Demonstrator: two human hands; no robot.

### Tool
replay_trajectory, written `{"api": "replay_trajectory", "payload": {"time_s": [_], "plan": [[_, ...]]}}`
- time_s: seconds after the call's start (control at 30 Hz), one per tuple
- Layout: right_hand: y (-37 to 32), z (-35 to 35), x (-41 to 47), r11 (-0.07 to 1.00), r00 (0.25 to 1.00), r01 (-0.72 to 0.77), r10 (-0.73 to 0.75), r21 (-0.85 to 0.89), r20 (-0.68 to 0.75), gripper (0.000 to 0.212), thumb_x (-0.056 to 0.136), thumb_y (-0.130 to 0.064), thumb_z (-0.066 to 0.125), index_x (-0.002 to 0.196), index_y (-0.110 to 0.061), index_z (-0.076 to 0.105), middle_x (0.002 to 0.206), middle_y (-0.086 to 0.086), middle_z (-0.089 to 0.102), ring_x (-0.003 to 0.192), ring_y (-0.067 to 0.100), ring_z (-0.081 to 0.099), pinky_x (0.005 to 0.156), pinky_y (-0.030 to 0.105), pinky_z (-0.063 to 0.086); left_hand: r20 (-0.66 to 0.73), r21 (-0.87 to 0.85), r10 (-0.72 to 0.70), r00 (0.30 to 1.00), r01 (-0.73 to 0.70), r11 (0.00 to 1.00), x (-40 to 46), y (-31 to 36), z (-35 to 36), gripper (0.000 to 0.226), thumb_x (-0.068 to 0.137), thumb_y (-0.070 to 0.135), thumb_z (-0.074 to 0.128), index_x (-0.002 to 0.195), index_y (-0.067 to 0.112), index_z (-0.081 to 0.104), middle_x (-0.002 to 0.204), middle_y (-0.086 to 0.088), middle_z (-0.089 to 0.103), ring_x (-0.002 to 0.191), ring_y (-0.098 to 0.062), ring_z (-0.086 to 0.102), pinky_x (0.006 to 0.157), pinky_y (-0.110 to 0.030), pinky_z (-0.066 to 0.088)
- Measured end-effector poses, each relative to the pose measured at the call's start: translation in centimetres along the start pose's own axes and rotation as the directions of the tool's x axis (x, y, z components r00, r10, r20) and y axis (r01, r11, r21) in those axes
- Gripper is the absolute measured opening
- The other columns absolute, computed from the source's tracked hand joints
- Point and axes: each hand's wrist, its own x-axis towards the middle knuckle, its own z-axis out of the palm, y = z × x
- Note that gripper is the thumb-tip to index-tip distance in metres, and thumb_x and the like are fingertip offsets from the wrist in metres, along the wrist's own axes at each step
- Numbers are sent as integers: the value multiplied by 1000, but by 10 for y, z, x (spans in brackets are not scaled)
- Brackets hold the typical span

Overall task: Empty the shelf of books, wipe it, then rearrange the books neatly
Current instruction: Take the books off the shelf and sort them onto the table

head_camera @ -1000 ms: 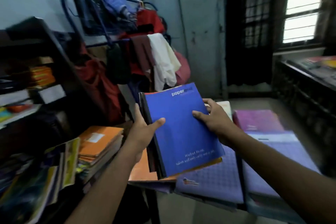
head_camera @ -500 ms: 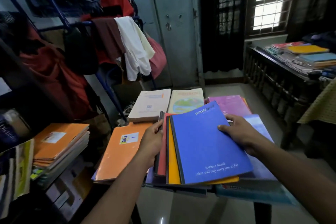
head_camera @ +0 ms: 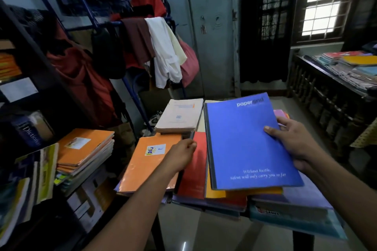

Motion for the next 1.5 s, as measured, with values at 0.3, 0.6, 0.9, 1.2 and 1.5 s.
{"api": "replay_trajectory", "payload": {"time_s": [0.3,0.6,0.9,1.2,1.5], "plan": [[-15,82,17,999,996,28,-31,38,86,15,100,-1,55,110,-9,62,89,4,78,69,21,74,54,35,59,-91,-596,-106,990,31,802,-14,-32,-52,29,103,31,56,132,30,59,116,1,74,99,-20,72,74,-35,54],[14,9,21,987,989,-96,80,-131,-124,29,97,0,57,122,-14,62,103,16,73,65,23,73,58,41,60,-257,-185,-191,947,146,972,-2,-115,-101,40,106,20,52,146,20,51,141,-6,57,117,-29,58,95,-46,48],[13,-61,-9,913,941,-240,135,-329,-311,17,99,5,51,109,-2,62,88,16,68,48,16,67,43,35,57,-190,124,-269,944,295,947,9,-128,-63,62,96,34,68,147,9,44,147,-19,50,128,-38,52,104,-46,44],[11,-57,-15,532,976,-109,-103,-840,-192,38,78,-1,49,114,-7,60,116,16,64,104,31,59,80,34,45,-324,307,102,941,2,952,-1,-92,-40,62,98,44,60,153,26,37,160,-6,36,147,-29,32,118,-52,25],[9,-63,-16,81,978,-202,62,-976,-197,31,94,-6,44,125,1,47,131,26,48,123,37,48,93,36,44,238,473,206,949,-299,829,-37,-42,46,97,77,91,23,159,40,20,170,3,5,157,-21,2,124,-52,2]]}}
